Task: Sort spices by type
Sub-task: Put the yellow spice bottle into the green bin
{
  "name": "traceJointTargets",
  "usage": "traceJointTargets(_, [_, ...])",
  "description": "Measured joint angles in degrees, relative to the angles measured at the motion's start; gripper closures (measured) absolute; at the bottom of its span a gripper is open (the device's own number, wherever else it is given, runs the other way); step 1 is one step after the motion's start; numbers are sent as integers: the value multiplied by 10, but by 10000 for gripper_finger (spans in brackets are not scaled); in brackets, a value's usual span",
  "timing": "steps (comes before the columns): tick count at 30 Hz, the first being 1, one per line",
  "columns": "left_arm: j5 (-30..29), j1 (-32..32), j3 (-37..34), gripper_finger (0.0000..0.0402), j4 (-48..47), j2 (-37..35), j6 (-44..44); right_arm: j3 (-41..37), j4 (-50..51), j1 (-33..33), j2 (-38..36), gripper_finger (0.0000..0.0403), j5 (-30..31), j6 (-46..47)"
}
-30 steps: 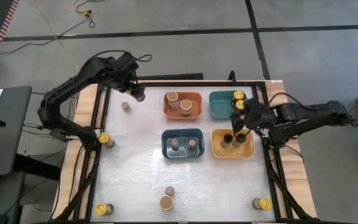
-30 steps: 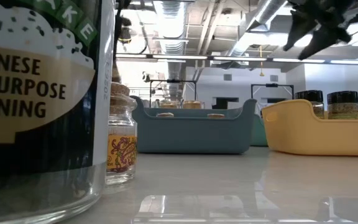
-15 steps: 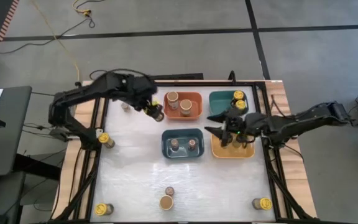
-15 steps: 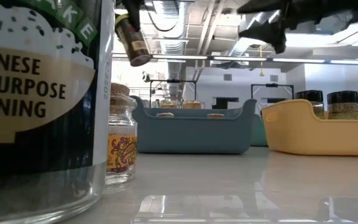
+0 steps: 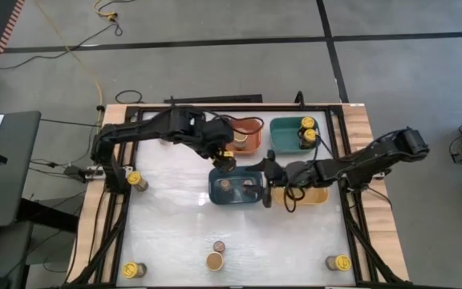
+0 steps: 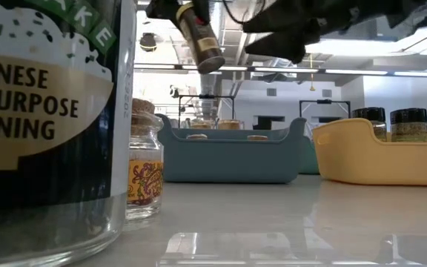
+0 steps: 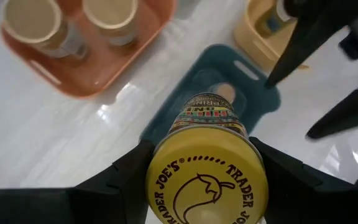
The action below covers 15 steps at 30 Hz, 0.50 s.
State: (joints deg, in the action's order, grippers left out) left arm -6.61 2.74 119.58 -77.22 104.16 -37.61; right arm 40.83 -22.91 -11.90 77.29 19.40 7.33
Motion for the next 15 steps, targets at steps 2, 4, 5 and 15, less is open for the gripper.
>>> traceJointTargets(2, [0, -5, 16, 181, -2, 14, 0, 17, 0, 0, 16, 101, 2, -1])
traceJointTargets(4, [-1, -8, 25, 181, -4, 25, 1, 30, 2, 0, 27, 101, 21, -1])
traceJointTargets(5, [-1, -9, 28, 181, -4, 28, 1, 36, 5, 0, 31, 101, 36, -4])
traceJointTargets(15, [-5, -9, 29, 181, 19, 29, -8, 64, 42, 12, 37, 101, 79, -29])
